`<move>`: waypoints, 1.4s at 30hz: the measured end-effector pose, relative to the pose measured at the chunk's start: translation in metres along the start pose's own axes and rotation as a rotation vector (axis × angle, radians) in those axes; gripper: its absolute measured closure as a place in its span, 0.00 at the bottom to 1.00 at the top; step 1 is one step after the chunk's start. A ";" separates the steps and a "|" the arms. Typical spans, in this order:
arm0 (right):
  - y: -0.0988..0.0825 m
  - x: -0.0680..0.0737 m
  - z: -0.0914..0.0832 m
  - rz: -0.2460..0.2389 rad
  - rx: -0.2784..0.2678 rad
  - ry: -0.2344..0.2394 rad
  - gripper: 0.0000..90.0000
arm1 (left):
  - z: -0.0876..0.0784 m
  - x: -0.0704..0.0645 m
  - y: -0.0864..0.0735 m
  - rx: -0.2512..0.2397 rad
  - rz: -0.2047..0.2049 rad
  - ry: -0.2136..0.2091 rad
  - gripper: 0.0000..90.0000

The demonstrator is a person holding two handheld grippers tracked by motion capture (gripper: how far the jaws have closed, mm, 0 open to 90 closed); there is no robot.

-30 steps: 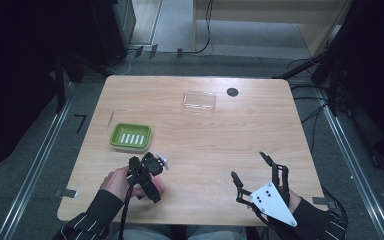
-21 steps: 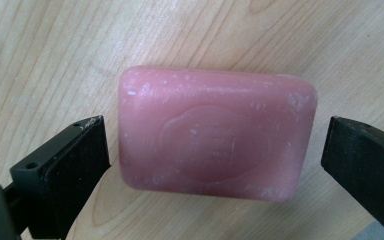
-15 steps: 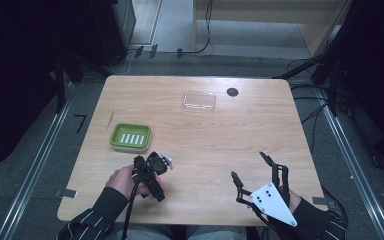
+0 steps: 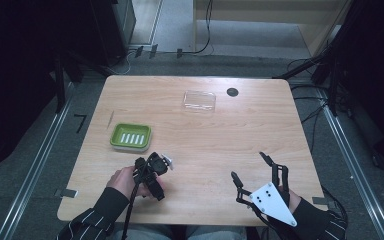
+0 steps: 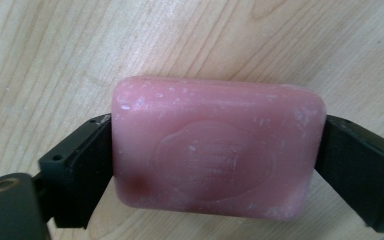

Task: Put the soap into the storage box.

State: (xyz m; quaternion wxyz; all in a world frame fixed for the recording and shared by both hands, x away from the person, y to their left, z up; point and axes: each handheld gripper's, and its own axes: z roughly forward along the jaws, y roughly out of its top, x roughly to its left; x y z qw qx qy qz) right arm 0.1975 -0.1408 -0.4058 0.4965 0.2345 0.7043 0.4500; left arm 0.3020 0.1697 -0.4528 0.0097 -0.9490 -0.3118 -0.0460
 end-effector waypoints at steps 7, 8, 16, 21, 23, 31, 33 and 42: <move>0.000 0.000 0.000 0.003 0.000 -0.002 0.15 | 0.001 0.001 -0.001 0.009 0.003 0.004 0.14; 0.000 0.000 0.000 0.003 0.000 -0.002 0.15 | 0.001 0.001 -0.001 0.009 0.003 0.004 0.15; 0.000 0.000 0.000 0.004 -0.001 -0.003 0.15 | 0.006 0.002 -0.001 0.026 -0.006 -0.012 0.15; 0.000 0.000 0.000 0.004 -0.001 -0.004 0.15 | 0.006 0.003 -0.002 0.020 -0.006 -0.021 0.15; 0.000 0.000 0.000 0.004 -0.001 -0.004 0.15 | 0.006 0.003 -0.002 0.018 -0.005 -0.022 0.15; 0.000 0.000 -0.001 0.002 0.000 -0.004 0.15 | 0.006 0.004 -0.002 0.023 0.000 -0.023 0.15; 0.000 0.000 -0.001 0.002 0.000 -0.004 0.15 | 0.006 0.004 -0.002 0.024 -0.001 -0.023 0.16; 0.000 0.000 0.000 -0.002 0.002 0.000 0.15 | 0.004 0.007 -0.003 0.029 -0.026 -0.031 0.16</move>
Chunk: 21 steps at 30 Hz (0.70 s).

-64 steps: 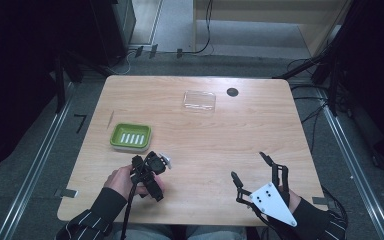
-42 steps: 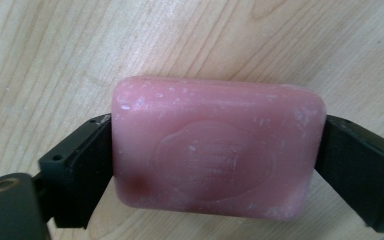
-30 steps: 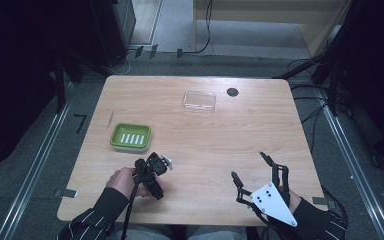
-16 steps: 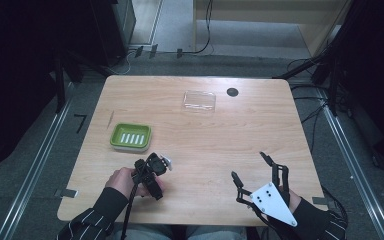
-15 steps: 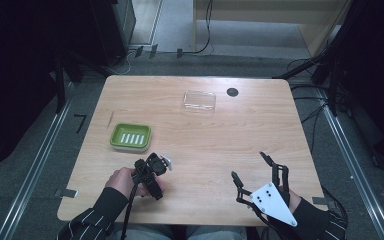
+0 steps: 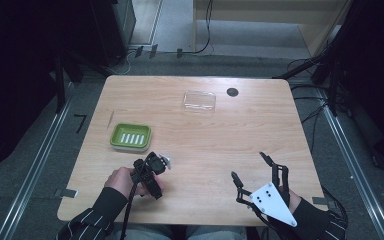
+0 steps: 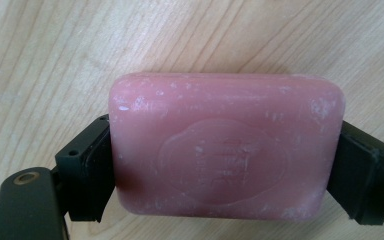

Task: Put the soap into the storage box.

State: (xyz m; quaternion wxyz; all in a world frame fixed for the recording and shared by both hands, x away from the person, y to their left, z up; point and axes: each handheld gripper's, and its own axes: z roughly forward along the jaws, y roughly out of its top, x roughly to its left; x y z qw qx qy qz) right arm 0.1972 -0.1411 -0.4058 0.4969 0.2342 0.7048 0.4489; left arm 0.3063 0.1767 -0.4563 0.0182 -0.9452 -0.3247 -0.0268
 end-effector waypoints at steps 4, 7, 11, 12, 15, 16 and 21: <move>0.000 0.000 0.000 0.003 -0.001 -0.001 0.15 | -0.002 0.001 -0.001 0.001 -0.015 -0.002 0.16; 0.000 0.000 0.000 0.003 -0.001 -0.001 0.15 | -0.004 0.003 -0.002 -0.002 -0.019 -0.002 0.16; 0.000 0.000 0.000 0.005 -0.001 -0.003 0.15 | -0.004 0.005 -0.004 0.003 -0.032 -0.003 0.16; 0.000 0.000 0.000 0.005 -0.001 -0.003 0.15 | -0.005 0.006 -0.004 0.002 -0.033 -0.002 0.16; 0.000 0.000 0.000 0.006 -0.001 -0.003 0.15 | -0.006 0.008 -0.006 0.002 -0.041 -0.005 0.16; 0.000 0.000 0.000 0.006 -0.001 -0.003 0.15 | -0.006 0.009 -0.007 0.002 -0.043 -0.006 0.16; 0.000 0.000 0.000 0.006 -0.001 -0.003 0.15 | -0.009 0.014 -0.010 -0.006 -0.066 -0.002 0.16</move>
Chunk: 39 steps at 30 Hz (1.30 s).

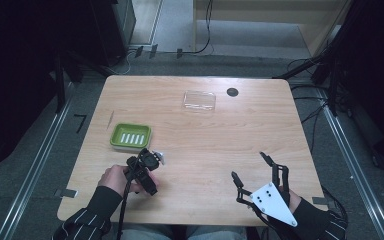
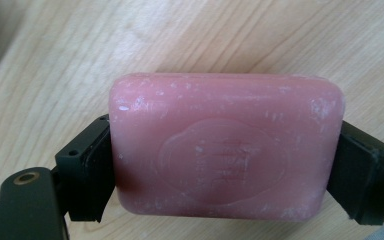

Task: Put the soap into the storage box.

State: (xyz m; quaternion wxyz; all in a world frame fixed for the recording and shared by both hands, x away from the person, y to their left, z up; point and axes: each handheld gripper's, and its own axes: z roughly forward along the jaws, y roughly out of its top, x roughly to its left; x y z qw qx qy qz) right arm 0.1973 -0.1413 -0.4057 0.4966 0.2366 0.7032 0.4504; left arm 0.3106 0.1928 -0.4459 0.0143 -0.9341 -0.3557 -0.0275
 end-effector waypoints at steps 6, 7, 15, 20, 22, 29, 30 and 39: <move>0.000 0.000 0.000 0.000 0.000 0.001 0.15 | -0.003 0.007 -0.005 -0.009 -0.030 0.000 0.16; 0.000 0.000 0.000 -0.001 0.000 0.001 0.15 | -0.004 0.009 -0.006 -0.008 -0.039 -0.002 0.16; 0.000 0.000 0.000 -0.002 0.000 0.002 0.15 | -0.009 0.019 -0.011 -0.010 -0.075 0.003 0.16; 0.000 0.000 0.000 -0.005 0.001 0.004 0.15 | -0.012 0.024 -0.014 -0.012 -0.091 0.001 0.16; 0.000 0.000 0.000 -0.006 0.001 0.004 0.15 | -0.013 0.026 -0.015 -0.013 -0.101 -0.002 0.16; 0.000 0.000 0.000 -0.004 0.001 0.004 0.15 | -0.018 0.034 -0.021 -0.024 -0.127 -0.004 0.16; 0.000 0.000 0.000 -0.004 0.001 0.004 0.15 | -0.018 0.035 -0.021 -0.024 -0.130 -0.004 0.16; 0.000 0.000 0.000 -0.004 0.001 0.004 0.15 | -0.020 0.043 -0.024 -0.017 -0.149 -0.008 0.16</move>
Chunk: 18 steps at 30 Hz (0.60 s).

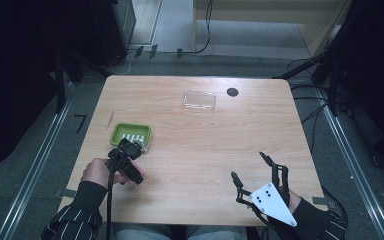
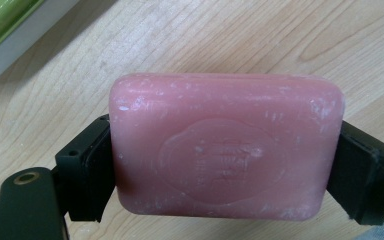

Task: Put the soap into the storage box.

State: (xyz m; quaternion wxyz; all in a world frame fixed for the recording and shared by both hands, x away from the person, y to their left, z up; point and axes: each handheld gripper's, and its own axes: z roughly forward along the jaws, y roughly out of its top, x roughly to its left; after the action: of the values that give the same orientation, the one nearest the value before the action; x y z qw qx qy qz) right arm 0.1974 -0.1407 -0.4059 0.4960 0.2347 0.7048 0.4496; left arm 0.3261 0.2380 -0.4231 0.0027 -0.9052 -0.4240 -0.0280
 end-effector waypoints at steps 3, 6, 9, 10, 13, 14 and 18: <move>0.000 0.000 0.000 -0.001 0.000 0.000 0.15 | 0.000 0.003 0.000 0.003 -0.008 0.002 0.16; 0.000 0.000 0.000 0.000 0.000 -0.001 0.15 | -0.003 0.008 -0.001 -0.003 -0.031 0.001 0.16; 0.000 0.000 0.000 0.000 0.000 -0.001 0.15 | -0.004 0.010 -0.001 -0.010 -0.042 0.000 0.16; 0.000 0.000 0.000 0.000 0.000 -0.001 0.15 | -0.005 0.012 -0.002 -0.009 -0.050 -0.004 0.16; 0.000 0.000 0.000 0.000 -0.001 -0.001 0.15 | -0.005 0.015 -0.002 -0.008 -0.063 0.001 0.16; 0.000 0.000 0.000 0.000 -0.001 -0.001 0.15 | -0.006 0.017 -0.002 -0.006 -0.069 0.000 0.16; 0.000 0.000 0.000 0.000 -0.001 -0.001 0.15 | -0.006 0.022 -0.004 -0.011 -0.092 0.001 0.16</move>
State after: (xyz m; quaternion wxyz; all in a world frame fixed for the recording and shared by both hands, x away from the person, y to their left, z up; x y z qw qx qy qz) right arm 0.1974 -0.1408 -0.4058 0.4967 0.2347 0.7042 0.4498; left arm 0.3371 0.2571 -0.4159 -0.0035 -0.8847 -0.4652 -0.0310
